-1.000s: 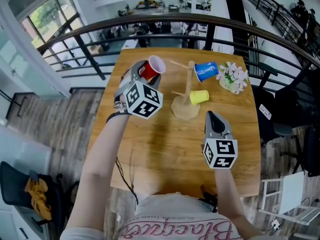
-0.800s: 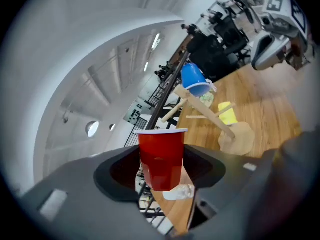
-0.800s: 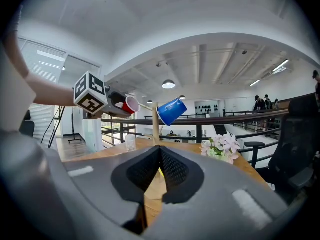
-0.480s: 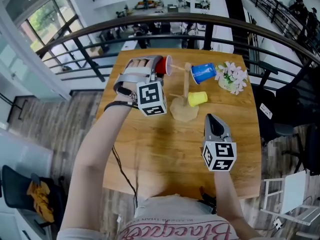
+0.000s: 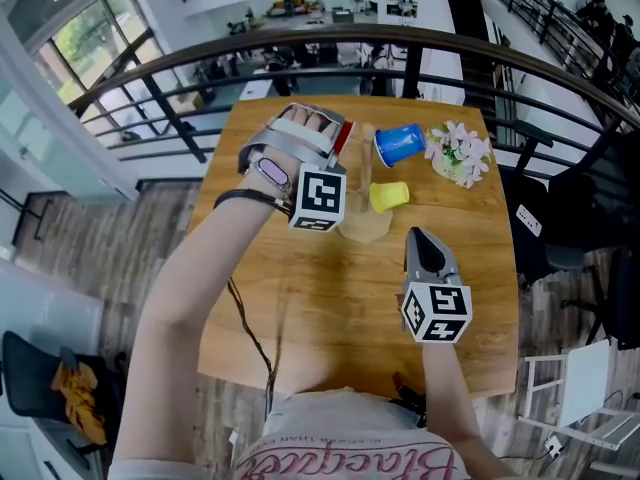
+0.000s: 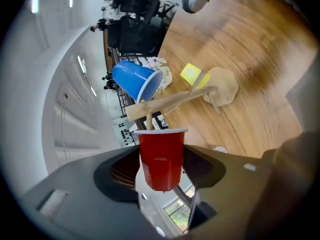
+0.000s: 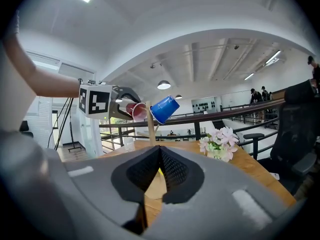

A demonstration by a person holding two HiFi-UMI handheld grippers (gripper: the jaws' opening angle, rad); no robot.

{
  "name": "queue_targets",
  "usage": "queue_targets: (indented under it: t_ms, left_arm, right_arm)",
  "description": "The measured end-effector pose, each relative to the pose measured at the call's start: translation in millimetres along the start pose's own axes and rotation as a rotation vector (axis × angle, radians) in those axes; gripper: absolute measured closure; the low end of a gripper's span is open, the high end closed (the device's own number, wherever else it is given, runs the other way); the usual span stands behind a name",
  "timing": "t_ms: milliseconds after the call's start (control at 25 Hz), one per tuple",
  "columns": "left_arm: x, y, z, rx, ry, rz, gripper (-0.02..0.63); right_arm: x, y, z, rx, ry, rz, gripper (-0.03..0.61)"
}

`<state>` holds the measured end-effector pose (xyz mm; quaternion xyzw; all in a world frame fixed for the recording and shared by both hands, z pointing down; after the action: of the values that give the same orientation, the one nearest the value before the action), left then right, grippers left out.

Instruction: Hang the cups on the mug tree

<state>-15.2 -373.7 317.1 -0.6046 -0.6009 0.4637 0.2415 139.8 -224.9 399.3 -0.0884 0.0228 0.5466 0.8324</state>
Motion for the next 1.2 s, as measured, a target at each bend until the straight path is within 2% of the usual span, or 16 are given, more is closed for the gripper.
queue_targets:
  t_ms: [200,280,360,520,640,800,920,1080,1200]
  left_arm:
    - [-2,-6,-11,-0.179,0.029,0.014,0.328]
    - [-3,-7,-15,-0.211,0.027,0.010,0.328]
    - [-4,-6,-18,-0.208,0.027,0.015,0.327]
    - [-3,-8,-19,-0.166,0.018,0.028,0.324]
    - [-2,-9,-17,-0.120,0.021,0.020,0.256]
    - [3,-3,-13,-0.050,0.026,-0.009,0.129]
    - [11,0,-9,-0.011,0.028,-0.022,0.080]
    - [24,1,-2,0.060,0.034,-0.034,0.044]
    - [35,2,3,0.150,0.035,-0.029,0.038]
  right_arm:
    - [3,-2,-1,-0.013,-0.010,0.007,0.577]
    - [4,-4,-2,-0.017,-0.017,0.009,0.577]
    - [5,-6,-3,-0.022,-0.023,0.012,0.577]
    - [9,-5,-7,-0.028,-0.035,0.019,0.577]
    - [12,-4,-10,-0.025,-0.045,0.025,0.577]
    - [17,-5,-15,-0.014,-0.058,0.032,0.577]
    - [21,-3,-19,-0.009,-0.068,0.037,0.577]
    - [26,2,-26,0.004,-0.080,0.035,0.577]
    - [29,5,-32,0.036,-0.082,0.041,0.577]
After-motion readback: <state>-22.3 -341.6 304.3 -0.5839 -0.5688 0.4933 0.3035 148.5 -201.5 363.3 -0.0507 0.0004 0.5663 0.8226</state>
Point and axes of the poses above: the fingertips, and each gripper's own axes: x backward along the fingers, y to its left, z out of its underside, the point moved 5 cm from there along x, backward along the fingers, and after that the axes turned 4 degrees about -z, right-handed, at the moved point
